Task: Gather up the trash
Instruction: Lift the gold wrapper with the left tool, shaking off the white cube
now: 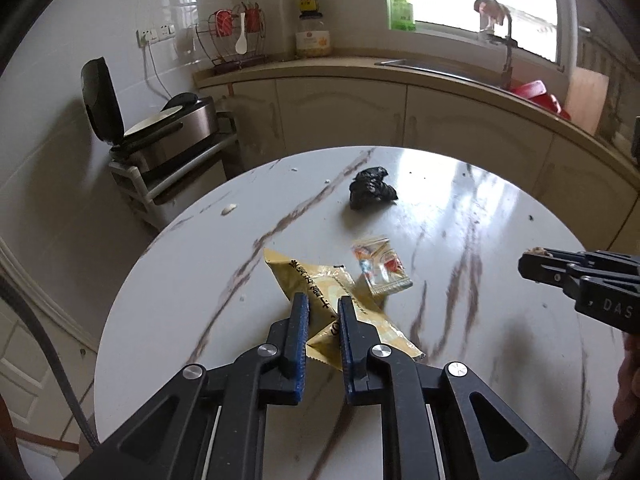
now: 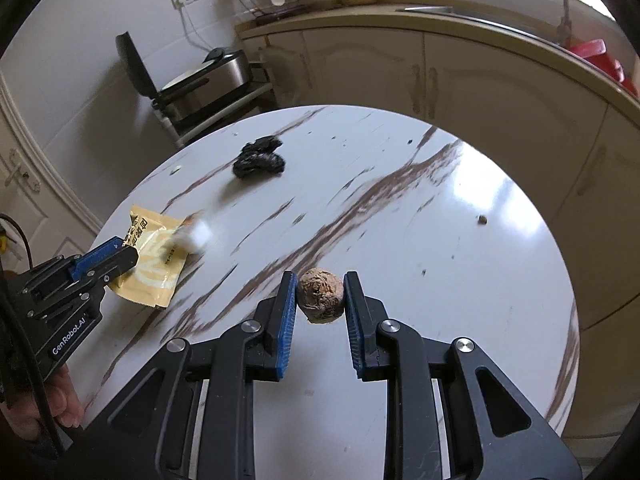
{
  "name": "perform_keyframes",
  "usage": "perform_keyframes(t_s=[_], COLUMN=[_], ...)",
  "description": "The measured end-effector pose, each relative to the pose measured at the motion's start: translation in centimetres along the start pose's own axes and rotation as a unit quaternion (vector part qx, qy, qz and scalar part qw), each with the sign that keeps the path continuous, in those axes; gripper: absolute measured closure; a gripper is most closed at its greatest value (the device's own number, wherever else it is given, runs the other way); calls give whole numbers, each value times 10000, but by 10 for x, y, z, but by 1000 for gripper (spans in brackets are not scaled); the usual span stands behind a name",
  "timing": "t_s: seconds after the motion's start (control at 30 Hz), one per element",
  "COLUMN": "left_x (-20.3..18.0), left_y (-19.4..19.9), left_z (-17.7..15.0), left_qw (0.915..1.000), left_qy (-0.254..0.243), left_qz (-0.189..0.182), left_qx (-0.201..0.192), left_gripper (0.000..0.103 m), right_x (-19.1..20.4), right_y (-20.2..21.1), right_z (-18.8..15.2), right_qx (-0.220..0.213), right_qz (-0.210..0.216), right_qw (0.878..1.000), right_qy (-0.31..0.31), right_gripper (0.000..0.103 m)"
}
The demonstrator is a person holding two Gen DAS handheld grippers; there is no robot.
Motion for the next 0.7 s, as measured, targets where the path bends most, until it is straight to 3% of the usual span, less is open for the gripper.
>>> perform_keyframes(t_s=[0.43, 0.7], left_x=[-14, -2], left_y=[117, 109], left_z=[-55, -92], left_qw=[9990, 9984], left_qy=[202, 417], left_qz=[-275, -213], left_qx=[-273, 325], left_gripper=[95, 91], right_x=[8, 1], right_y=[47, 58], right_z=[-28, -50], right_qx=[-286, -257], right_qz=[183, 181], right_qw=[9994, 9994], right_qy=[-47, -126], right_gripper=[81, 81])
Point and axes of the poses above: each gripper's, at about its wrist camera, not at the fingertips, and y roughly against the way its jaws point, x to its left, z to its top, the point moved 1 cm from there along -y, roughly the way its jaws point, and after that the axes turned 11 degrees about y, right-handed, at the moved point
